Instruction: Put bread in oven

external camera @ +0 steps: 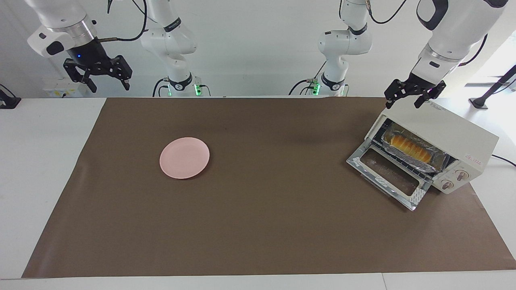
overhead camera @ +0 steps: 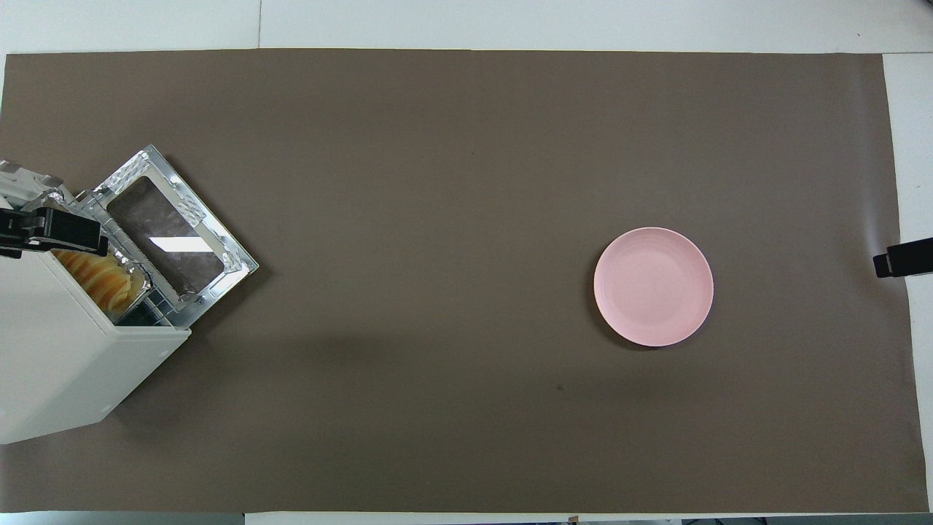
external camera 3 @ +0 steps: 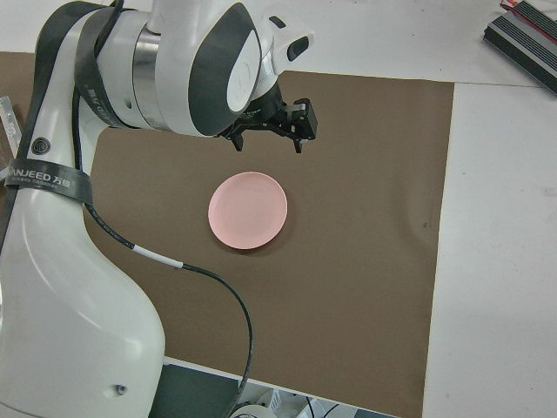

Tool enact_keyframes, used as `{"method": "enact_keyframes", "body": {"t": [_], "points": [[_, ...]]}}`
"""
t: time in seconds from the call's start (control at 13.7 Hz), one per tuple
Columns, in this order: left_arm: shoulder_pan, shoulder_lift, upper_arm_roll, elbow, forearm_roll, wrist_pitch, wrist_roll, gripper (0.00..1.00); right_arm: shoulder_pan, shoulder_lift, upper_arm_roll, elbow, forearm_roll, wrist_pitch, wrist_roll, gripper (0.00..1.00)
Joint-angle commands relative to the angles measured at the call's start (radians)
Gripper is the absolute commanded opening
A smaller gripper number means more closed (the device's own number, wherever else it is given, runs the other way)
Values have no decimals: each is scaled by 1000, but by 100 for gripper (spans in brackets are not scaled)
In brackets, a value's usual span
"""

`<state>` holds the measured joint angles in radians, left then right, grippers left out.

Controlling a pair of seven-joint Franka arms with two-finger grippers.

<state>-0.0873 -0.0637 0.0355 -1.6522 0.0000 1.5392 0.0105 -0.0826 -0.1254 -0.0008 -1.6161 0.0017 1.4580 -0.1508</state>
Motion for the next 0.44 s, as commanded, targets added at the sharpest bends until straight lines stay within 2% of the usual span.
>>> {"method": "enact_keyframes", "body": {"t": [0.0,0.37], "points": [[-25,-10,15,2,15,-24,5,100,-9,-17,5,-18,3,-4,-16,100],[-25,-11,18,3,9,-28,6,100,-9,-17,5,-18,3,-4,-16,100]]}}
